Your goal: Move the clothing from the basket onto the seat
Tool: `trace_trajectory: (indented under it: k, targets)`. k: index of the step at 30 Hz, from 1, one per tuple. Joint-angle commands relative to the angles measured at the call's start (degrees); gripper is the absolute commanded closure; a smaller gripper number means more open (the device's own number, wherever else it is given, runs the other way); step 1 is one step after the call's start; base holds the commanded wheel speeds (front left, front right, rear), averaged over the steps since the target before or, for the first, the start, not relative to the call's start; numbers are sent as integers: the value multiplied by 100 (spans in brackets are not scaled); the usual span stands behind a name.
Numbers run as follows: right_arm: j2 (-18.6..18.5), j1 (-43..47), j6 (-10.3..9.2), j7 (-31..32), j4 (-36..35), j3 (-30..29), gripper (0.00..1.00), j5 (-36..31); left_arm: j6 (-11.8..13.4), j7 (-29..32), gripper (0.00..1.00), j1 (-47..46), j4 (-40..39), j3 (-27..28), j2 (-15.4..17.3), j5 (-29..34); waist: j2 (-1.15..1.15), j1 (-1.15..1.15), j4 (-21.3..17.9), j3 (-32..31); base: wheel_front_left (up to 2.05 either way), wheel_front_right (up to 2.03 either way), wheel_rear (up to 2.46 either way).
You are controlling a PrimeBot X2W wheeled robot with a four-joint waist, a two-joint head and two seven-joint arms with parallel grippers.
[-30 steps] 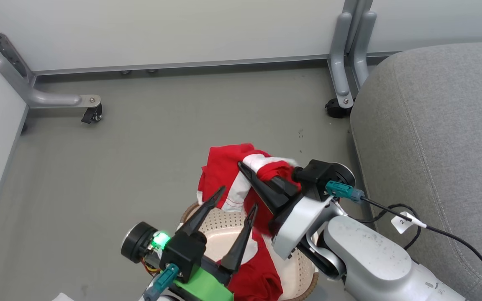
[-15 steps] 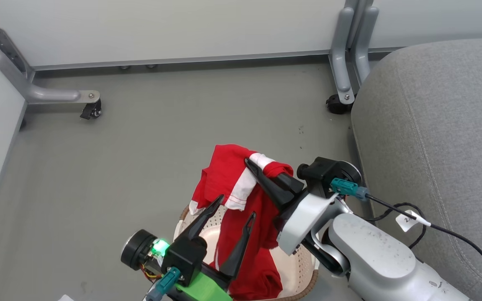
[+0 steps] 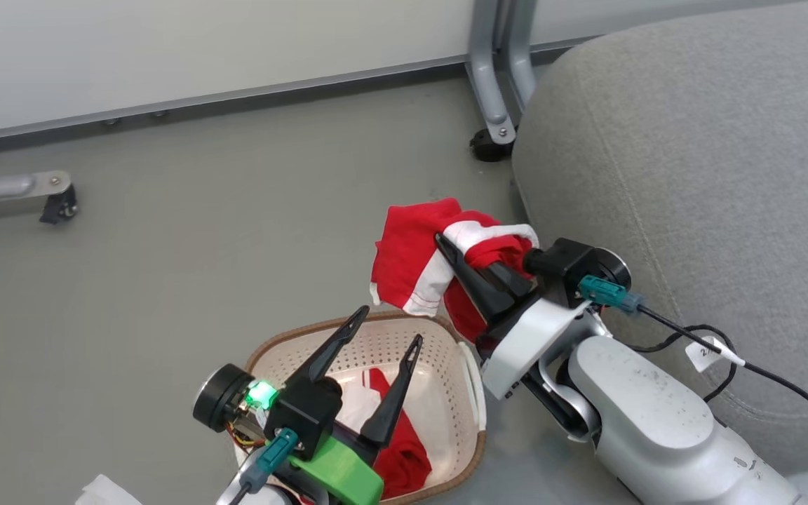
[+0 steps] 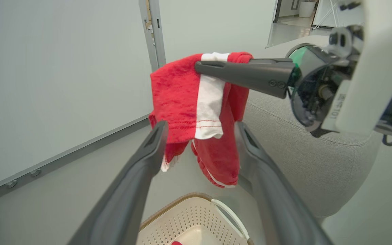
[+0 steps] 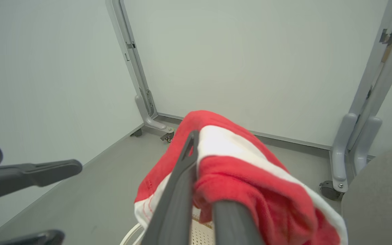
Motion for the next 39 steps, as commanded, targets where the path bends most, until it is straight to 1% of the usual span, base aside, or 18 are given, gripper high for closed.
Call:
trace_trajectory:
  k: [1, 6, 11, 16, 20, 23, 27, 34, 39]
  targets:
    - [-13, -52, 0, -31, -1, -68, 100, -28, -7, 20, 0, -147, -22, 15, 54, 43, 0, 0, -623, 260, 0, 0, 0]
    - [-11, -51, 0, -52, 7, -371, 100, -75, 20, 102, 0, -275, -72, 24, 130, 104, 0, 0, -1214, 443, 0, 0, 0]
    - [18, 15, 0, -51, -71, -774, 100, -144, -28, 239, 0, -405, -142, -7, 196, 144, 0, 0, -1727, 649, 0, 0, 0]
    - [96, 153, 0, -49, -205, -1205, 100, -227, -78, 401, 0, -518, -247, -54, 295, 185, 0, 0, -2057, 870, 0, 0, 0]
    - [145, 148, 0, -50, -263, -1592, 100, -267, -84, 508, 0, -627, -325, -62, 340, 219, 0, 0, -2169, 1079, 0, 0, 0]
    - [124, 17, 0, -51, -271, -1923, 100, -286, -95, 562, 0, -748, -405, -54, 356, 244, 0, 0, -2161, 1253, 0, 0, 0]
    - [22, -271, 0, -51, -223, -2432, 100, -300, -155, 611, 0, -983, -504, -64, 379, 287, 0, 0, -2020, 1530, 0, 0, 0]
    - [-401, -1093, 0, -50, -87, -3438, 100, -359, -245, 604, 0, -1454, -616, -105, 394, 464, 0, 0, -1535, 2132, 0, 0, 0]
    - [-709, -1541, 0, -51, 21, -4074, 100, -466, -257, 534, 0, -1733, -622, -108, 376, 577, 0, 0, -1220, 2521, 0, 0, 0]
